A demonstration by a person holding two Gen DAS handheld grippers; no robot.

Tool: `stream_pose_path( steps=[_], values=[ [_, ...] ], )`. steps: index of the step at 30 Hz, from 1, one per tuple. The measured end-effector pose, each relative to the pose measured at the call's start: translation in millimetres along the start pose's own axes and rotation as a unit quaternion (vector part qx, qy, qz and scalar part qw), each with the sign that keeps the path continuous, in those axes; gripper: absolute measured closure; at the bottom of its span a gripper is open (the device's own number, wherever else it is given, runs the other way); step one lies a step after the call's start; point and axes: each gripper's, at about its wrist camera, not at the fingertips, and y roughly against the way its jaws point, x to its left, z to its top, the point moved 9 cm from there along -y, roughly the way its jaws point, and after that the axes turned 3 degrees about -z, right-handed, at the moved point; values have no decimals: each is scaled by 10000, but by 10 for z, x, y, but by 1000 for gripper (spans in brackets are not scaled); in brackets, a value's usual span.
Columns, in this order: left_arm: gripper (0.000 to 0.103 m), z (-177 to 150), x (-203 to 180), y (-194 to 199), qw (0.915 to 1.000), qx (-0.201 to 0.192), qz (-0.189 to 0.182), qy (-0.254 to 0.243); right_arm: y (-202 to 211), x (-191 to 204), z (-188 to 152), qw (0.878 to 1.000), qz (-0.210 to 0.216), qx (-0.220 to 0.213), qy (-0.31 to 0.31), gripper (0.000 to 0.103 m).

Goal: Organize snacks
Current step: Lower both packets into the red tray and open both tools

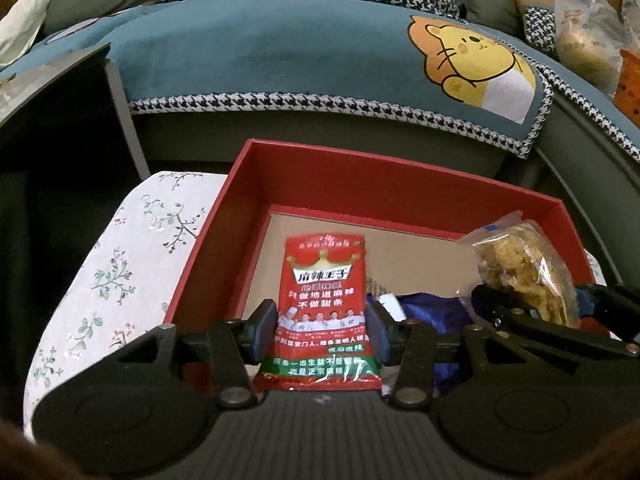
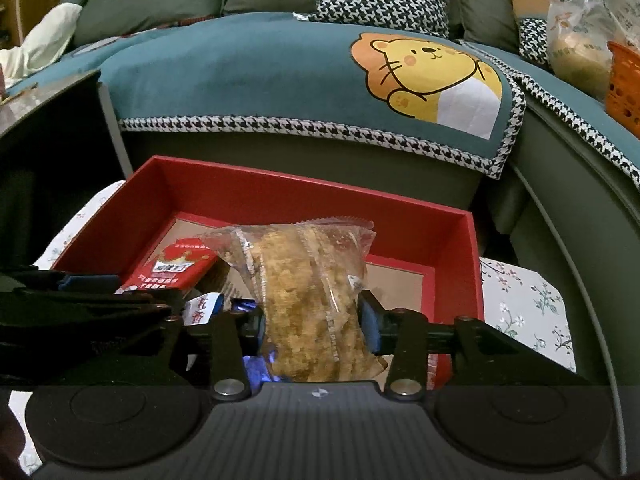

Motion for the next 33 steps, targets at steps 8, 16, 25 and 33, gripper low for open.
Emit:
stream_pose_path(
  steps=[8,16,25,33],
  values=[
    [33,-13,32,37,10000,21,-3,79,-7,-41,-4,10000,-49,32,-22,39],
    [32,13,61,145,9998,-72,-67,174,76,-52,43,9999,-87,-83,57,32],
    [29,37,64,403,9985,-243,-273,399,301,-81,146,9993,-162,-311,99,27],
    [24,0,49,586,9978,-316,-402,425,430,-99,166,9991,-210,-345,126,26]
  ],
)
